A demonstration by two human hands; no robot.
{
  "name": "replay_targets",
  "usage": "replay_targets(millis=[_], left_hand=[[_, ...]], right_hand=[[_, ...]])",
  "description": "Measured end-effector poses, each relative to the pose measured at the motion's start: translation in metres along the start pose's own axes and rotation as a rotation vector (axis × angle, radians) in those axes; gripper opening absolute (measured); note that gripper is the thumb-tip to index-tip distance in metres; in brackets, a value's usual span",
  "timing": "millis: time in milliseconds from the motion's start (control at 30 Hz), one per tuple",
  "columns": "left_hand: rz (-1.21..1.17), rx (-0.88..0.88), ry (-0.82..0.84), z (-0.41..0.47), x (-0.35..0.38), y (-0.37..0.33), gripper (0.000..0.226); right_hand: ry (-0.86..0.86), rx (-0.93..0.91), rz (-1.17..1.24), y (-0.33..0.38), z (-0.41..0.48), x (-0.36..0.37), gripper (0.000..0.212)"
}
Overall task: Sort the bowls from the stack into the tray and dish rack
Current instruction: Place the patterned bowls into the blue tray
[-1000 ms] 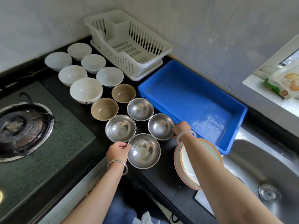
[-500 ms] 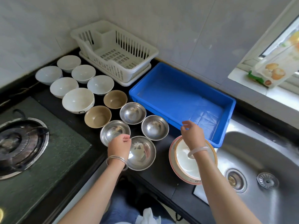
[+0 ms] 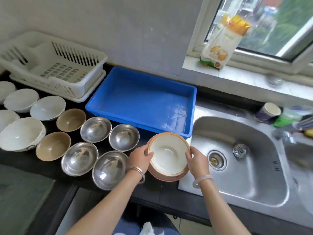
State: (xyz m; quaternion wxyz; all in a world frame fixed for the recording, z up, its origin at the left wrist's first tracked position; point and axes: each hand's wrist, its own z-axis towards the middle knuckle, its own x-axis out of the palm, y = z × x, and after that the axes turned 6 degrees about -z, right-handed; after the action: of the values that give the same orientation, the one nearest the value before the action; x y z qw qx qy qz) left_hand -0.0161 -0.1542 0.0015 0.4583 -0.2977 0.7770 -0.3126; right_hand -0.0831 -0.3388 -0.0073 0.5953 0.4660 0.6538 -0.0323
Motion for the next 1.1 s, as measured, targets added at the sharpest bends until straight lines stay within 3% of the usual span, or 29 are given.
replay_targets(millis=[100,300,533,700,1100], left_hand=[[0.035,0.012,-0.016,0.004,-0.001,-0.001,0.017],[0.055,0.032,-0.052,0.017,-0.011,-0.004,0.037],[0.139,0.071,-0.04,0.019,-0.015,-0.006,0.038],[0.129,0.087,-0.061,0.018,-0.017,-0.01,0.038],[0.001,0.279,0.134,0.015,-0.003,-0.064,0.03]], right_hand=[[-0.009,0.063,0.033,0.002,-0.007,0.003,0.017],[0.019,0.123,0.15,0.008,-0.028,0.016,0.017],[-0.121,0.18,0.126,0.022,-0.037,0.027,0.013],[-0.073,0.224,0.147,0.027,-0.038,0.025,0.018],[-0.297,0.381,0.14,0.003,-0.063,-0.043,0.018]])
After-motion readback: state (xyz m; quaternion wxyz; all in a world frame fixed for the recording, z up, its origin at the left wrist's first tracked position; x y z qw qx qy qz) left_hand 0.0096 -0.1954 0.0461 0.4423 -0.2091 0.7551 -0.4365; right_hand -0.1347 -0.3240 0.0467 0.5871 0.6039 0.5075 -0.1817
